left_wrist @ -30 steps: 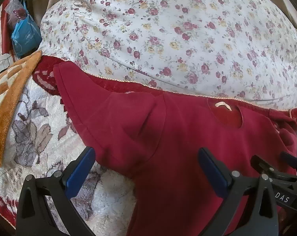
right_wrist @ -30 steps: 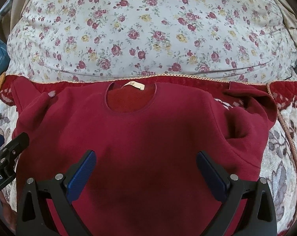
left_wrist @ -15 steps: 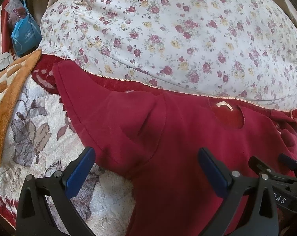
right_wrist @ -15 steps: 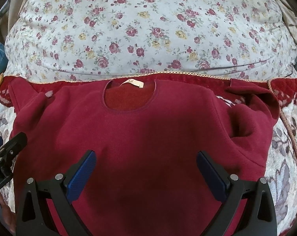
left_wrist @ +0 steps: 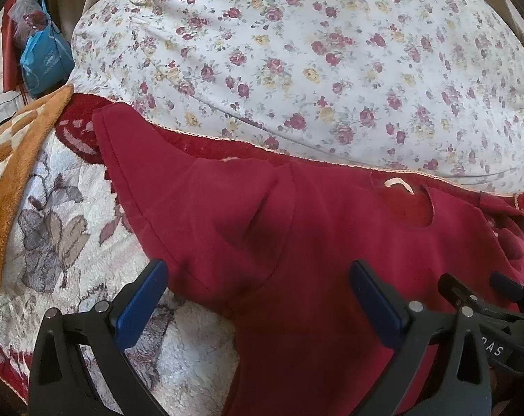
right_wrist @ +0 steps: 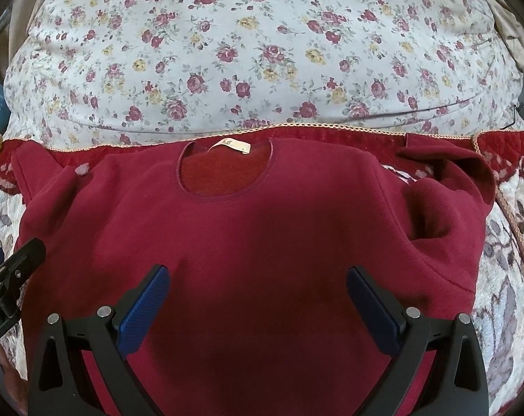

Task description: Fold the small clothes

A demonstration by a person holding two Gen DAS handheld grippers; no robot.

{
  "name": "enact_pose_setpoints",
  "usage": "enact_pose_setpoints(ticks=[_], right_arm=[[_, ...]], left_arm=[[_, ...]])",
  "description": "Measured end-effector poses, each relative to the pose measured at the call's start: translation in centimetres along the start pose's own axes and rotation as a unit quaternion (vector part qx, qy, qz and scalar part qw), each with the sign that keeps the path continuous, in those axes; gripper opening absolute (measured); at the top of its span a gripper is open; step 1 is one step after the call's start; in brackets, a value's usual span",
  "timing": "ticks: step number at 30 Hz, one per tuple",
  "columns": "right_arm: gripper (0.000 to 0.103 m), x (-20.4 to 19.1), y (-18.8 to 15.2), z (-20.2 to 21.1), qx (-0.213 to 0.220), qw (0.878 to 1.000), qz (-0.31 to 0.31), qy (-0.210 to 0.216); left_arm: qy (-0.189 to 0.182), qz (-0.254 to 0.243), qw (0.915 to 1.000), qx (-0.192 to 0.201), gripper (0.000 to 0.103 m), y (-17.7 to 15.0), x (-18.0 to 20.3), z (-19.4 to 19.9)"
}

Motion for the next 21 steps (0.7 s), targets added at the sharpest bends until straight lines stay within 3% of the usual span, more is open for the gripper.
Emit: enact_pose_setpoints(ticks=[21], right_arm=[[0.103,-0.6,-0.7,-1.8,-0.008,1.0,-0.017,-0.008]], left_arm=[[0.005,0.0,1.0,-0.006,0.103,0.1,-0.2,-0.5]])
Point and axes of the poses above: each gripper's, at about its wrist camera, not at the fingertips, and z roughly against the way its jaws point, x to its right, y to its top, the point moved 5 cm from there along -z, roughly the way its jaws point, and after that the axes turned 5 degrees about -y, right-handed, at the moved point
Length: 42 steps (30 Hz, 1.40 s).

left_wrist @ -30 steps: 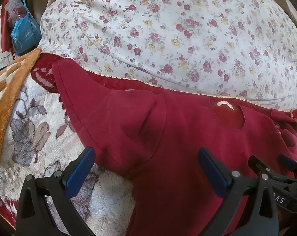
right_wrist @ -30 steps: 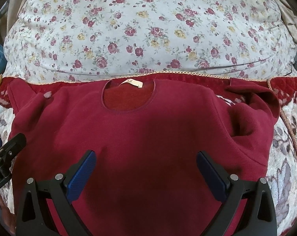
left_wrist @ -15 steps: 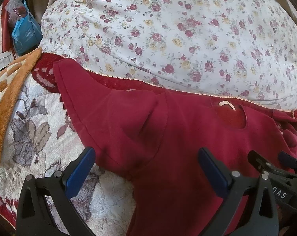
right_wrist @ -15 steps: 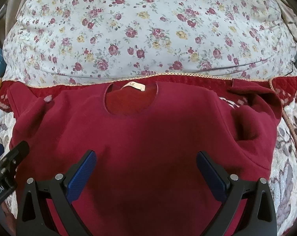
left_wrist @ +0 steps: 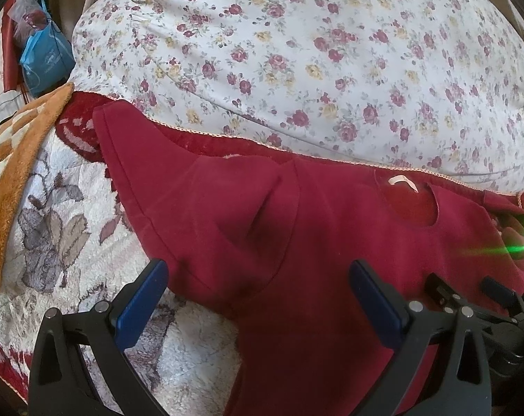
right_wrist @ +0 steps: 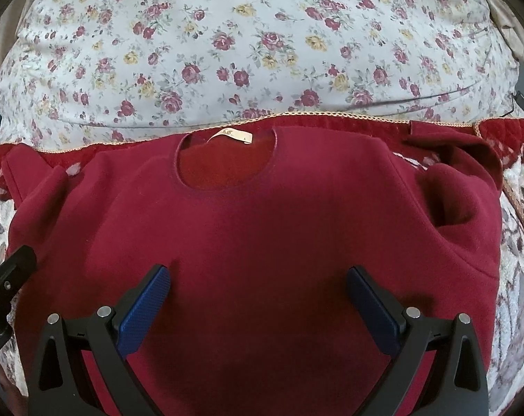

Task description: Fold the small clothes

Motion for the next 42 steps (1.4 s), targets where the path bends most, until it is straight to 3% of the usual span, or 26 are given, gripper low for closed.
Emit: enact_pose_setpoints(ticks=[8,13,19,24,28,33,34,35,36,38,39,42], right_arm=[[0.103,-0.4,0.6,0.9,0.001,1.0,0.01,0.023],[0.103,-1.1,1.0,1.9,0.014,0.999,0.037,0.031],[0.103,-1.9,1.2,2.4,0.022,0.997,0.061,0.052],[0.103,-1.9,1.0,2.4,0.015,0.996,0.054,0.075],[0.103,-1.7,1.1,2.3,0.008,0.995,0.052,0.086],[0.103,-1.7,1.1,1.9,0.0,0.994,0.053,0.092],[0.103,-1.6,1.1,1.7,-0.003,0.994,0.051,0.093],[0.103,-1.5,1.1,1.6,-0.004,0.995,0.049,0.092],[0.103,-1.4,1.1,1.5,-0.006,0.995,0.047,0.092],[0.103,-1.0,1.1,1.7,-0.007,0.995,0.04,0.095],[0.103,-0.7,1.3,2.0,-0.004,0.995,0.037,0.096],[0.103,0.2,1.8,2.9,0.009,0.995,0.029,0.092]], left_arm=[[-0.007,0.006,0.9999,0.003,0.103,0.8,-0.6,0.5],[-0.009,0.027,0.9996,0.005,0.103,2.7,-3.3,1.3],[0.041,0.076,0.9963,0.006,0.103,6.4,-10.9,-0.3],[0.105,0.13,0.9858,-0.02,0.102,8.3,-17.3,-5.3],[0.132,0.154,0.9784,-0.038,0.082,8.6,-20.2,-9.4],[0.14,0.165,0.9759,-0.024,0.08,9.4,-20.8,-12.1],[0.133,0.16,0.9779,-0.021,0.072,9.6,-20.4,-12.3],[0.112,0.148,0.9824,-0.022,0.057,9.8,-19.7,-12.9],[0.106,0.135,0.9846,-0.03,0.029,9.8,-19.2,-13.5],[0.104,0.127,0.9862,-0.026,0.018,9.8,-18.8,-13.6],[0.079,0.133,0.9877,-0.025,0.011,9.8,-18.7,-13.3],[0.048,0.142,0.9887,-0.008,0.01,10.3,-18.1,-11.0]])
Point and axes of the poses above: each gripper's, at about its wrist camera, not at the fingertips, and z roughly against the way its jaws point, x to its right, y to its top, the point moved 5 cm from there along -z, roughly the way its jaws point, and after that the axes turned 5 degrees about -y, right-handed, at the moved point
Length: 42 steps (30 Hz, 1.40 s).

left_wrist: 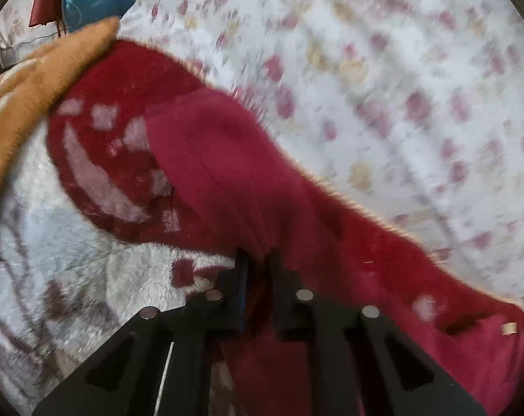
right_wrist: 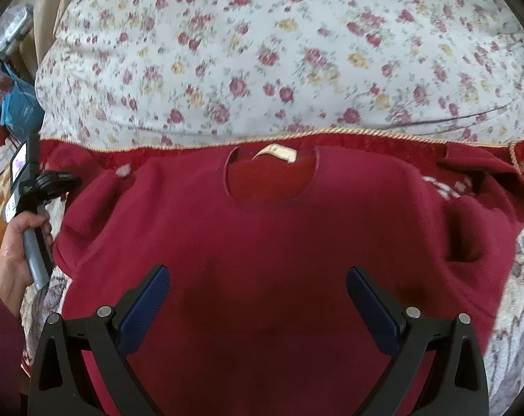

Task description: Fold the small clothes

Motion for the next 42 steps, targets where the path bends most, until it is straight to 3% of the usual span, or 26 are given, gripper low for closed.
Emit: enact_pose_setpoints(ticks=[5,8,12,15,17,19,20,21,24,26,28,29,32,33,35,37,39,40,41,42], right_arm=[[0.103,2.3,0.8,2.3,0.019,1.0,-0.023,-0.004],[0.103,4.2,1.0,3.9,0.03,0.999,-0.043,-0.008],[0.103,6.8,1.3,5.7,0.041,0.997,-0.066,-0.018],[0.103,8.9,1.4,6.7,0.044,0.996,-0.073,-0.04],[0.103,10.4,1.2,7.1,0.043,0.995,-0.079,-0.052],[0.103,11.6,1.0,7.4,0.039,0.994,-0.088,-0.059],[0.103,12.3,0.8,7.6,0.039,0.993,-0.095,-0.061],[0.103,13.0,0.5,7.8,0.039,0.992,-0.099,-0.062],[0.103,14.0,0.0,8.0,0.035,0.992,-0.108,-0.062],[0.103,14.4,-0.2,8.0,0.033,0.992,-0.111,-0.056],[0.103,14.3,-0.3,7.9,0.034,0.992,-0.11,-0.048],[0.103,14.1,-0.2,7.7,0.034,0.992,-0.11,-0.043],[0.103,12.7,0.4,6.8,0.031,0.995,-0.098,-0.017],[0.103,11.9,0.8,6.3,0.029,0.995,-0.091,-0.008],[0.103,10.7,1.5,5.4,0.03,0.997,-0.076,-0.005],[0.099,10.0,2.3,3.7,0.026,0.997,-0.063,-0.033],[0.09,9.9,3.2,1.3,0.016,0.996,-0.052,-0.07],[0.073,9.9,3.5,-0.1,0.006,0.995,-0.045,-0.085],[0.036,9.9,3.7,-1.7,-0.012,0.995,-0.035,-0.091],[0.018,9.8,3.7,-2.6,-0.03,0.996,-0.032,-0.08]], left_arm=[[-0.083,-0.039,0.9949,0.041,0.01,0.4,5.3,7.8],[-0.142,-0.079,0.9853,0.052,0.01,-1.0,10.8,13.1],[-0.214,-0.128,0.9675,0.04,0.01,-5.4,18.5,17.3],[-0.256,-0.164,0.9528,0.003,0.011,-10.7,24.2,17.8],[-0.265,-0.187,0.9459,-0.021,0.019,-14.4,26.6,17.2],[-0.265,-0.212,0.9394,-0.046,0.061,-17.7,28.2,16.5],[-0.264,-0.22,0.9374,-0.057,0.07,-19.0,28.5,16.4],[-0.263,-0.223,0.9366,-0.061,0.075,-19.9,28.3,16.6],[-0.264,-0.249,0.9296,-0.064,0.076,-21.3,27.5,18.7],[-0.243,-0.252,0.9362,-0.034,0.087,-20.8,24.7,20.8],[-0.188,-0.248,0.9502,0.01,0.097,-19.2,21.9,21.7],[-0.143,-0.246,0.958,0.035,0.097,-18.2,20.1,21.7],[-0.03,-0.231,0.9701,0.068,0.097,-16.1,15.6,19.3],[-0.014,-0.221,0.9729,0.065,0.097,-15.7,14.6,18.5],[0.005,-0.194,0.9808,0.017,0.097,-15.7,12.1,15.2],[0.009,-0.179,0.9836,-0.023,0.097,-16.1,10.7,12.9],[0.013,-0.171,0.9845,-0.036,0.097,-16.6,10.1,11.8],[0.007,-0.165,0.9855,-0.041,0.097,-16.8,9.8,11.6],[0.002,-0.158,0.9865,-0.042,0.097,-16.8,9.6,11.4],[-0.001,-0.156,0.9868,-0.043,0.097,-16.8,9.6,11.4]])
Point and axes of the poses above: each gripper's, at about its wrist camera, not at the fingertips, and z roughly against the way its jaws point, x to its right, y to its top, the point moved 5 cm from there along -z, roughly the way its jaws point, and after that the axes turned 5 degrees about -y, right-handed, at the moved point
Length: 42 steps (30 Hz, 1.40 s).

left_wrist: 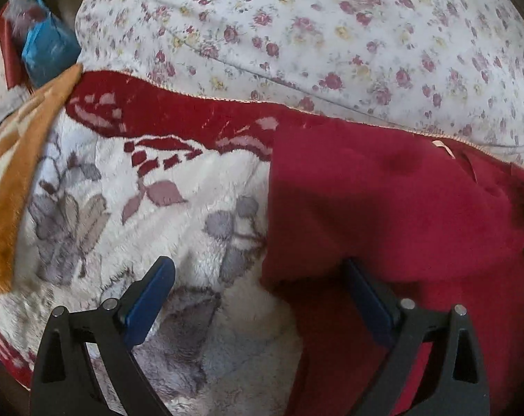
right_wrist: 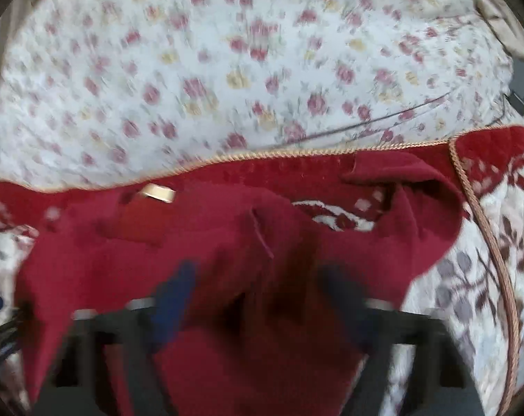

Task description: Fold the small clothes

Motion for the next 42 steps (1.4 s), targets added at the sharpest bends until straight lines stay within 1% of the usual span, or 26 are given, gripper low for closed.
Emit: enact_pose_setpoints(ticks=[1,5,6,8,10,11,12,13,14,15,16,18,19,20,22,23,24,26,27,28,30,32,34,36,40,42], right_arm=[[0.017,0.0,-0.1,-0.2,-0.014,1.0,-0.006,0.015],[0.015,1.2,0.0,4.5,0.059,0.998,0.001,0.021],[0.015,1.6,-0.1,5.5,0.072,0.997,0.0,0.018],[0.015,2.8,-1.1,6.7,0.089,0.996,0.004,-0.018],[0.015,3.4,-1.7,5.9,0.073,0.997,0.01,-0.026],[0.019,3.6,-2.2,5.2,0.052,0.998,0.01,-0.015],[0.024,3.9,-2.4,5.1,0.043,0.999,0.006,-0.011],[0.037,4.3,-2.4,5.5,0.044,0.999,-0.007,-0.009],[0.05,4.5,-2.3,6.3,0.058,0.998,-0.017,-0.01],[0.058,4.6,-2.1,7.5,0.082,0.996,-0.027,-0.009],[0.06,4.3,-1.7,8.2,0.095,0.995,-0.029,-0.004],[0.061,1.8,-0.9,9.4,0.109,0.993,-0.001,0.035],[0.061,0.6,-0.8,9.4,0.105,0.993,0.013,0.051],[0.061,-1.5,-0.7,9.0,0.096,0.992,0.034,0.079],[0.061,-4.7,-0.9,7.8,0.08,0.988,0.055,0.118],[0.059,-6.8,-1.0,6.6,0.067,0.987,0.07,0.131],[0.059,-8.5,-1.3,5.3,0.056,0.986,0.084,0.136],[0.053,-11.6,-1.7,2.3,0.026,0.983,0.109,0.145],[0.052,-12.8,-2.0,1.0,0.01,0.982,0.119,0.147],[0.052,-14.2,-2.4,-0.6,0.005,0.982,0.136,0.131],[0.052,-15.2,-2.5,-0.5,0.042,0.98,0.163,0.103],[0.052,-15.4,-2.1,-0.3,0.035,0.98,0.17,0.096],[0.052,-14.2,-2.1,0.9,0.035,0.981,0.157,0.109],[0.052,-12.8,-2.4,2.2,0.048,0.982,0.158,0.097],[0.056,-8.7,-3.0,4.6,0.072,0.985,0.147,0.046],[0.059,-5.9,-3.5,5.0,0.083,0.989,0.122,0.001]], left_arm=[[0.0,-0.002,1.0,0.0,0.097,-0.1,0.1,0.1],[-0.008,0.007,0.9999,0.01,0.097,0.1,0.3,1.4],[-0.012,0.011,0.9997,0.017,0.097,0.4,0.1,1.7],[-0.006,0.015,0.9991,0.038,0.097,1.1,-0.2,2.9],[0.008,0.024,0.998,0.059,0.097,1.8,-0.7,3.8],[0.011,0.028,0.9977,0.061,0.097,2.0,-0.8,3.9],[0.01,0.035,0.9975,0.061,0.097,2.2,-1.0,3.8],[0.007,0.041,0.9974,0.058,0.097,2.2,-1.1,3.7],[0.001,0.047,0.9975,0.054,0.097,2.2,-0.9,3.4],[-0.002,0.047,0.9976,0.051,0.097,2.2,-0.8,3.1],[-0.001,0.044,0.9978,0.049,0.097,2.1,-0.6,2.9],[0.013,0.027,0.9987,0.041,0.097,2.1,-0.1,2.2],[0.027,0.02,0.9989,0.033,0.097,2.0,-0.1,1.6],[0.034,0.019,0.9989,0.026,0.097,1.9,-0.1,1.2],[0.037,0.025,0.9989,0.015,0.097,1.8,-0.6,0.4],[0.038,0.031,0.9987,0.011,0.097,1.7,-0.9,0.1],[0.038,0.036,0.9986,0.008,0.097,1.7,-1.2,-0.2],[0.039,0.042,0.9984,0.005,0.097,1.7,-1.6,-0.8],[0.039,0.042,0.9984,0.003,0.097,1.8,-1.7,-1.0],[0.04,0.04,0.9984,0.002,0.097,1.8,-1.9,-1.3],[0.041,0.039,0.9984,0.001,0.097,2.0,-2.0,-1.4],[0.042,0.041,0.9983,0.0,0.097,2.2,-1.9,-1.4],[0.043,0.041,0.9982,0.001,0.097,2.4,-1.8,-1.2],[0.042,0.039,0.9983,0.007,0.097,2.6,-1.5,-0.7],[0.03,0.038,0.9986,0.021,0.097,2.8,-0.9,0.5],[0.017,0.038,0.9987,0.03,0.097,2.9,-0.4,1.3]])
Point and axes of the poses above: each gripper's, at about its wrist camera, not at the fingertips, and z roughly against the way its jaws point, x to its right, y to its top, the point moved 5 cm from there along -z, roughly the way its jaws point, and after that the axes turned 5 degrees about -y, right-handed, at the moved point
